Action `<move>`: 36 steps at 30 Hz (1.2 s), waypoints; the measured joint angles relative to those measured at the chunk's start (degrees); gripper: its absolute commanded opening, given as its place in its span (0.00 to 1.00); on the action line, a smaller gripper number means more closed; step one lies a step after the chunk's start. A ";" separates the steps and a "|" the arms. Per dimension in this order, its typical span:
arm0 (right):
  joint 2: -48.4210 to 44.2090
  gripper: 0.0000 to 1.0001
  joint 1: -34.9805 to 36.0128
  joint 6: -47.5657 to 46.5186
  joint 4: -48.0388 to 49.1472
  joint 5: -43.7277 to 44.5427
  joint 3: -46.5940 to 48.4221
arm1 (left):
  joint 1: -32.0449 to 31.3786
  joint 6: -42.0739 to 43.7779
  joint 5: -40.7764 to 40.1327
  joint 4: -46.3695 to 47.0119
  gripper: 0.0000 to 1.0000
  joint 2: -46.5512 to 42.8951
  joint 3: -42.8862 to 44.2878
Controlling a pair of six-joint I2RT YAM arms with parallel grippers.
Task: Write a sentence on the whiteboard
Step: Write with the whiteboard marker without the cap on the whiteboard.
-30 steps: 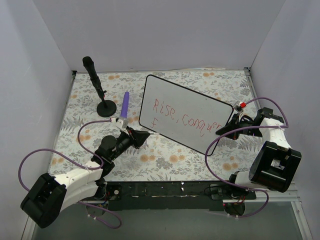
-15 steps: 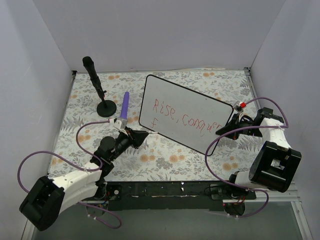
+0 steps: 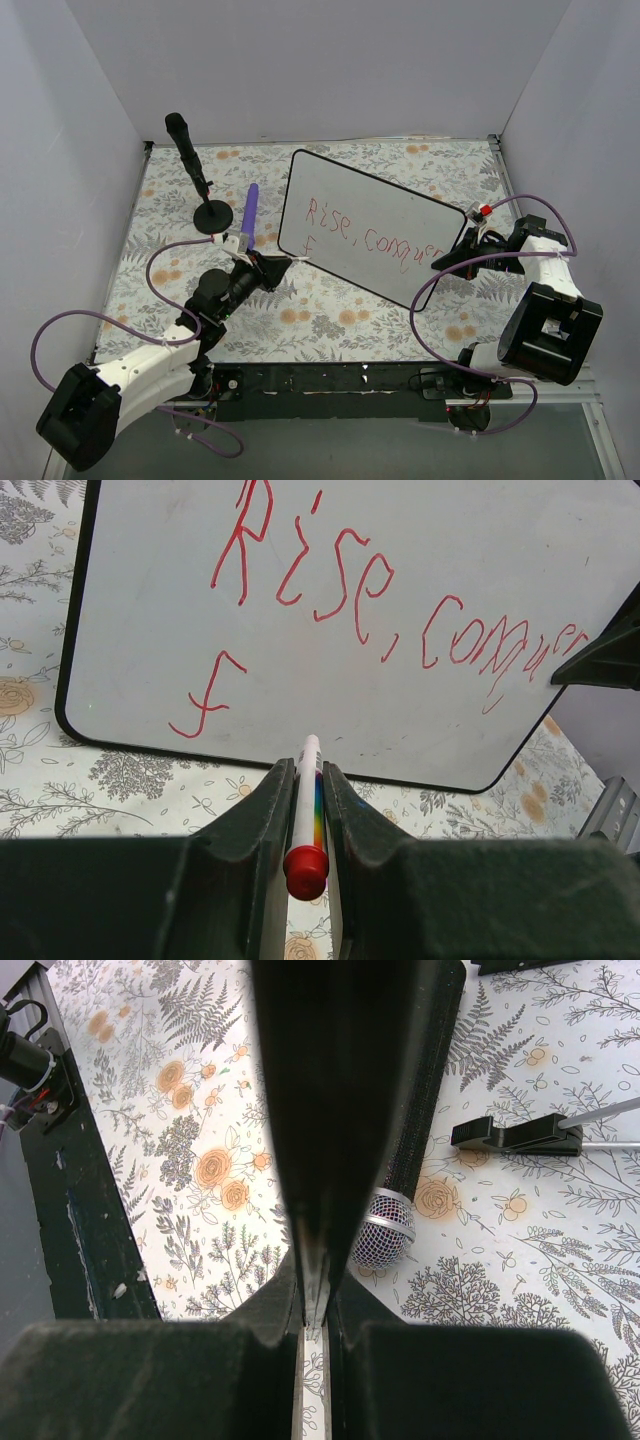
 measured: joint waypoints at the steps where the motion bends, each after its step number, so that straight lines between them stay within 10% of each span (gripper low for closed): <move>1: -0.02 0.01 0.02 0.00 -0.02 0.00 0.00 | 0.13 0.09 0.02 -0.22 0.00 0.00 0.00; 36: -0.11 0.01 0.02 0.02 0.02 -0.04 -0.22 | 0.61 0.26 0.55 5.33 0.00 2.03 -1.90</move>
